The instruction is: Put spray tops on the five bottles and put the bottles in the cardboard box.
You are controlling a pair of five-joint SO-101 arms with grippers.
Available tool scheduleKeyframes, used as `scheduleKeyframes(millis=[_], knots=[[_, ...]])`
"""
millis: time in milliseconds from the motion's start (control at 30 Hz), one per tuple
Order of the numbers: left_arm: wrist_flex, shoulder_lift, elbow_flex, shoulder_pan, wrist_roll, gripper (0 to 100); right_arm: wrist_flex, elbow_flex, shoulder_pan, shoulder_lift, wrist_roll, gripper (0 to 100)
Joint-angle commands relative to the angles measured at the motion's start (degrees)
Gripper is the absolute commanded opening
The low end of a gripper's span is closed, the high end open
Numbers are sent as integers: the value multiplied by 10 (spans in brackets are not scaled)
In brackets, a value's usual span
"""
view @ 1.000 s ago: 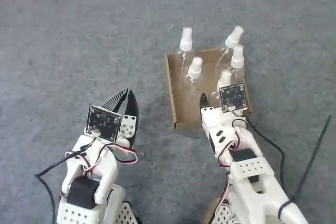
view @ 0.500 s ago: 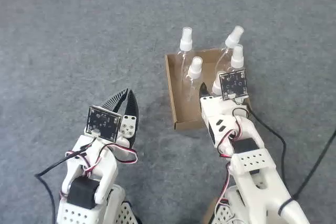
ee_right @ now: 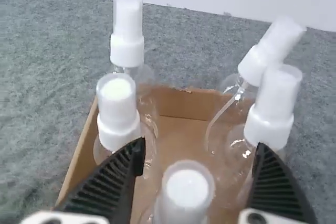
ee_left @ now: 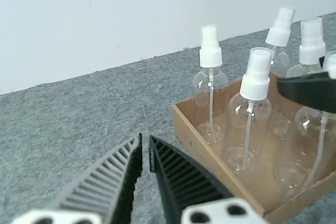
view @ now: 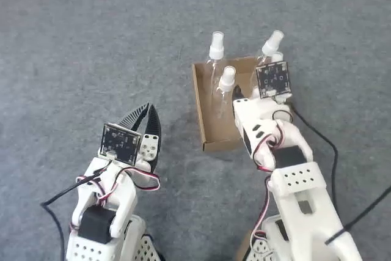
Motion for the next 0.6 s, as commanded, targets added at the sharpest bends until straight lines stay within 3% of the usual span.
scheduleKeyframes(millis=[0,233,567], knots=[[-12,-9,-1,-4,6,12,44,-76,0,-5,-1,263],[-12,-9,-1,-4,6,12,132,-130,2,-80,0,261],[-12,-9,-1,-4,6,12,347,-92,5,-269,36,259]])
